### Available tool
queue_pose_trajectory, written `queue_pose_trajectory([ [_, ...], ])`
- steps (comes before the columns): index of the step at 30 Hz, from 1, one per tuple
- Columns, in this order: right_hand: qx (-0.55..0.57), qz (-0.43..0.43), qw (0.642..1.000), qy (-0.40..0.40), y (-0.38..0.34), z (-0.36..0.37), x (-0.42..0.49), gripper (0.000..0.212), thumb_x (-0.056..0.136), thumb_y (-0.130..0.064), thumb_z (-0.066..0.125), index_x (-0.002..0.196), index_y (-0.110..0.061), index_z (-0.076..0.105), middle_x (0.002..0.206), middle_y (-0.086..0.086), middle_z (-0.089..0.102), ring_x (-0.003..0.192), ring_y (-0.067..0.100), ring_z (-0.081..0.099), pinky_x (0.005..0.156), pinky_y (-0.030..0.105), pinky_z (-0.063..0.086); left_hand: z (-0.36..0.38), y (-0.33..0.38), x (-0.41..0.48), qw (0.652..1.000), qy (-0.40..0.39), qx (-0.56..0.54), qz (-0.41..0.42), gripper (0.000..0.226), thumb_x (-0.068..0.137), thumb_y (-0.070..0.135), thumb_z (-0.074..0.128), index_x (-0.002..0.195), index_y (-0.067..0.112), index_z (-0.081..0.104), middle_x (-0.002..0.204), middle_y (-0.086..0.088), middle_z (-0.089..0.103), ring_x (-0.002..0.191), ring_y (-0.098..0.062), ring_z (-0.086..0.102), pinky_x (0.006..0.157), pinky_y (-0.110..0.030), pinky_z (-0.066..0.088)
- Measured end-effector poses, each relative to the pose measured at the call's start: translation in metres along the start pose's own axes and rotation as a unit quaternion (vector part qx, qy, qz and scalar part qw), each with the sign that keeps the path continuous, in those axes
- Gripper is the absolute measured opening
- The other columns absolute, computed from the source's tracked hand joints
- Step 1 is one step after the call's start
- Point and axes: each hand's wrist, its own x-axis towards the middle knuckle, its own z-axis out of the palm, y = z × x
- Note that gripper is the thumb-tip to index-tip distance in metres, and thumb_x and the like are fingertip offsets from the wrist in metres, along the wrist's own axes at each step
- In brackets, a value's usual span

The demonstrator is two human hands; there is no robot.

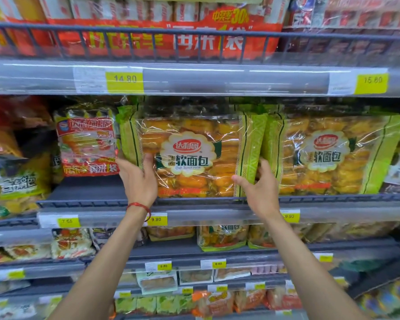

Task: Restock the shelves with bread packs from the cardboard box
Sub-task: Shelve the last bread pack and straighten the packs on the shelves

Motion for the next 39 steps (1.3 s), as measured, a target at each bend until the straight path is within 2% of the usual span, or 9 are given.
queue_pose_trajectory([
  [4, 0.062, 0.025, 0.997, 0.027, 0.001, -0.004, -0.003, 0.079, 0.085, -0.023, 0.084, 0.152, -0.006, 0.046, 0.128, -0.009, 0.054, 0.121, 0.008, 0.049, 0.104, 0.023, 0.041, 0.003, 0.005, -0.006, 0.999, 0.027, 0.039, -0.004, 0.076, 0.101, 0.046, 0.045, 0.154, 0.002, 0.013, 0.158, -0.015, 0.024, 0.146, -0.03, 0.023, 0.12, -0.041, 0.018],
  [9, 0.131, 0.01, 0.991, 0.04, 0.007, -0.025, -0.008, 0.039, 0.092, -0.012, 0.076, 0.13, -0.014, 0.066, 0.122, 0.0, 0.071, 0.115, 0.014, 0.067, 0.106, 0.032, 0.054, 0.017, 0.018, -0.033, 0.985, 0.107, 0.135, -0.022, 0.073, 0.102, 0.038, 0.043, 0.156, 0.002, 0.011, 0.159, -0.022, 0.015, 0.143, -0.044, 0.018, 0.116, -0.054, 0.017],
  [12, 0.042, -0.062, 0.991, 0.111, 0.016, -0.049, -0.006, 0.032, 0.091, -0.011, 0.077, 0.116, -0.028, 0.067, 0.112, -0.011, 0.068, 0.109, 0.013, 0.065, 0.102, 0.031, 0.053, 0.036, 0.034, -0.066, 0.985, 0.079, 0.151, 0.034, 0.074, 0.099, 0.037, 0.048, 0.159, 0.017, 0.008, 0.164, -0.016, 0.0, 0.15, -0.04, 0.003, 0.119, -0.057, 0.009],
  [15, -0.08, -0.13, 0.972, 0.18, 0.028, -0.079, 0.003, 0.03, 0.091, -0.019, 0.077, 0.119, -0.022, 0.068, 0.128, -0.004, 0.063, 0.128, 0.024, 0.051, 0.106, 0.018, 0.031, 0.057, 0.047, -0.092, 0.981, 0.016, 0.175, 0.083, 0.082, 0.096, 0.05, 0.053, 0.159, 0.029, 0.005, 0.166, -0.011, -0.01, 0.152, -0.036, -0.01, 0.119, -0.062, 0.002],
  [20, -0.243, -0.063, 0.959, 0.133, 0.061, -0.113, 0.027, 0.074, 0.095, -0.063, 0.058, 0.152, -0.017, 0.043, 0.167, 0.02, 0.021, 0.155, 0.038, 0.013, 0.122, 0.06, 0.021, 0.081, 0.052, -0.108, 0.967, -0.047, 0.246, 0.046, 0.108, 0.076, 0.087, 0.045, 0.158, 0.034, -0.002, 0.164, -0.011, -0.021, 0.15, -0.037, -0.02, 0.114, -0.071, -0.005],
  [23, -0.276, -0.024, 0.956, 0.099, 0.074, -0.121, 0.04, 0.097, 0.091, -0.08, 0.046, 0.164, -0.023, 0.017, 0.171, 0.025, -0.003, 0.157, 0.045, -0.007, 0.124, 0.065, -0.001, 0.089, 0.053, -0.105, 0.957, -0.055, 0.283, 0.021, 0.124, 0.063, 0.097, 0.041, 0.158, 0.032, -0.004, 0.163, -0.018, -0.02, 0.149, -0.042, -0.02, 0.112, -0.074, -0.006],
  [26, -0.289, -0.027, 0.954, 0.08, 0.078, -0.115, 0.047, 0.111, 0.086, -0.086, 0.044, 0.164, -0.03, -0.01, 0.169, 0.023, -0.02, 0.154, 0.048, -0.019, 0.12, 0.068, -0.011, 0.095, 0.054, -0.101, 0.954, -0.056, 0.295, 0.011, 0.132, 0.057, 0.098, 0.047, 0.158, 0.032, -0.007, 0.162, -0.022, -0.02, 0.148, -0.044, -0.021, 0.11, -0.076, -0.006],
  [30, -0.285, -0.03, 0.955, 0.079, 0.078, -0.106, 0.055, 0.115, 0.084, -0.088, 0.042, 0.163, -0.027, -0.017, 0.167, 0.028, -0.023, 0.152, 0.053, -0.021, 0.119, 0.074, -0.008, 0.1, 0.056, -0.098, 0.954, -0.05, 0.296, 0.02, 0.131, 0.062, 0.092, 0.054, 0.15, 0.039, -0.027, 0.161, -0.025, -0.022, 0.146, -0.048, -0.023, 0.108, -0.077, -0.007],
  [39, -0.316, -0.033, 0.943, 0.099, 0.08, -0.093, 0.074, 0.12, 0.084, -0.09, 0.04, 0.163, -0.018, -0.015, 0.164, 0.036, -0.021, 0.15, 0.062, -0.014, 0.115, 0.077, -0.005, 0.11, 0.061, -0.084, 0.957, -0.039, 0.288, 0.018, 0.131, 0.065, 0.09, 0.056, 0.155, 0.032, -0.019, 0.159, -0.027, -0.022, 0.145, -0.052, -0.022, 0.106, -0.079, -0.009],
])
